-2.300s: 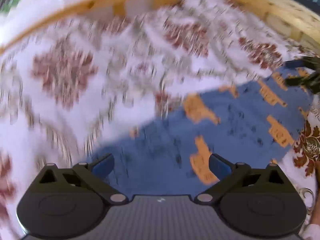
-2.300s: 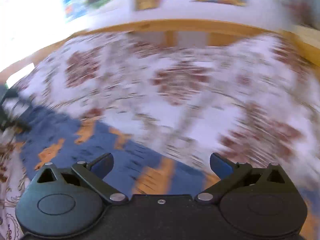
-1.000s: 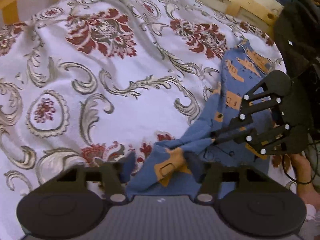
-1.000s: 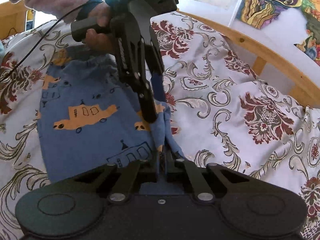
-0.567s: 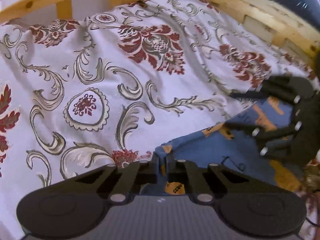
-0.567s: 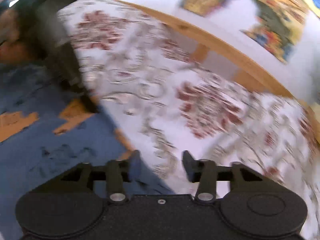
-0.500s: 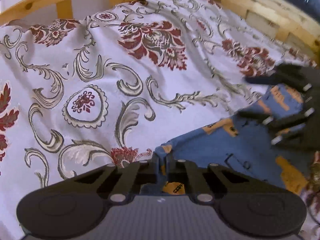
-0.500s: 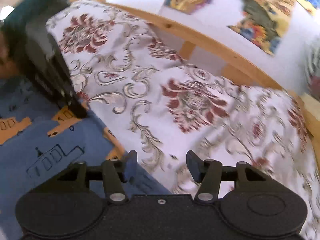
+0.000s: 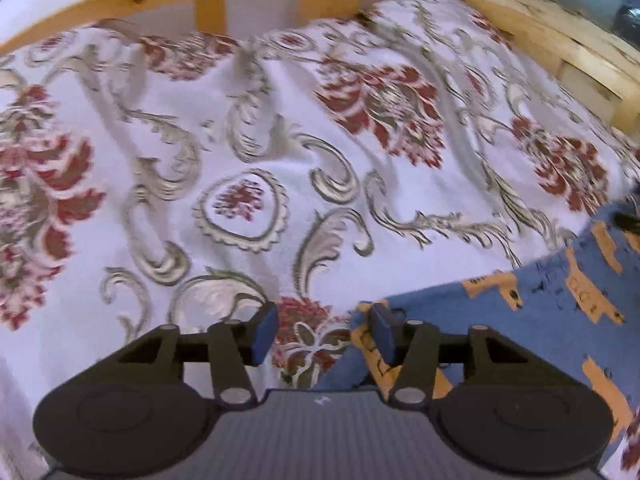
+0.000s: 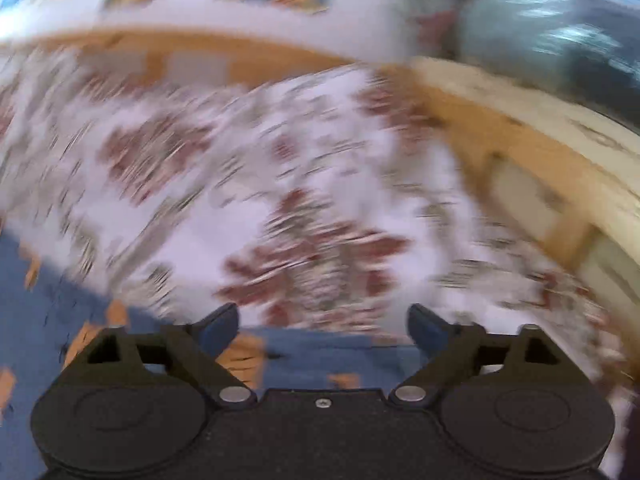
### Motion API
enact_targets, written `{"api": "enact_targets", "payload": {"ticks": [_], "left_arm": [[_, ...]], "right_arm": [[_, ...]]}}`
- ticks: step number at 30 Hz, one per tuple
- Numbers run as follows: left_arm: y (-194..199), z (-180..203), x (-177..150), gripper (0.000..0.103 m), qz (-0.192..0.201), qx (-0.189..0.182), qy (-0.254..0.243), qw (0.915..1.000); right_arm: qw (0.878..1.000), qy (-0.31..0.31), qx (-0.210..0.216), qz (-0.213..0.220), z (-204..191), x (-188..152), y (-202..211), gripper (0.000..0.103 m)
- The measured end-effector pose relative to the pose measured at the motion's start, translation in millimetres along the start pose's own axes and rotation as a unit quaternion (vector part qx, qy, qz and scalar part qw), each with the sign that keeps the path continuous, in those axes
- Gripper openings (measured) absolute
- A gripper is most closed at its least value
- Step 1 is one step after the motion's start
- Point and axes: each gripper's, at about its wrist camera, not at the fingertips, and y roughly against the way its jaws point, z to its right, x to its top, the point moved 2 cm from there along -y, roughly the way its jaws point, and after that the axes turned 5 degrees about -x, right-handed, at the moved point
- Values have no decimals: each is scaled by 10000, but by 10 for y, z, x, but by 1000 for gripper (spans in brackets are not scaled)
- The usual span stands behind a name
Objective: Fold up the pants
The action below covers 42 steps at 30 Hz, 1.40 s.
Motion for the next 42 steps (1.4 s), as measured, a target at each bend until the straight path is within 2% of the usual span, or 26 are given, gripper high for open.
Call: {"api": "enact_targets", "payload": {"ticks": [3,5,7,10,14,17,22,26,29,32,34,36,37,38,42], "left_arm": [[140,49,47,91,187,284,320,9989],[260,136,100,95,412,359,459,9974],[335,300,195,101,504,304,473,9971],[378,679,369,103,615,137,316,9975],[300,1364,601,103,535,-261,-39,9982],[132,1938,760,103,357,-600,-356,9969],[-329,2833,947,103,-26,-1178,-1201,9857],[-690,3330,938,103,-262,-1269,-1973,9717],[-925,3544,945,102,-340,-1288,-2293,9642],[-1071,3603,962,101,-359,-1369,-2219,9647],[-1151,3594,988,102,-402,-1442,-2130,9655],[-1211,3572,1003,102,-429,-1510,-2079,9655],[-1234,3572,1001,102,-436,-1555,-2056,9652],[-1262,3571,1010,102,-433,-1589,-2036,9651],[-1337,3555,989,103,-377,-1655,-2001,9650]], "right_arm": [[9970,-734,-238,45,357,-22,274,102],[9907,-1311,-354,-20,555,-102,460,102],[9794,-1989,-293,-166,729,-242,616,102],[9649,-2609,42,-288,859,-459,747,102],[9673,-2509,173,-342,858,-556,761,102],[9639,-2625,315,-325,876,-598,785,102],[9664,-2520,306,-400,823,-629,770,100],[9706,-2279,-115,-771,785,-674,605,90],[9721,-2117,-361,-943,795,-695,446,71],[9715,-2107,-378,-1021,827,-714,366,53],[9699,-2175,-357,-1034,860,-725,350,45],[9677,-2269,-368,-1032,907,-732,337,33],[9669,-2297,-396,-1042,930,-740,329,22],[9658,-2337,-410,-1047,953,-750,325,18],[9599,-2574,-410,-1035,1011,-773,326,13]]}}
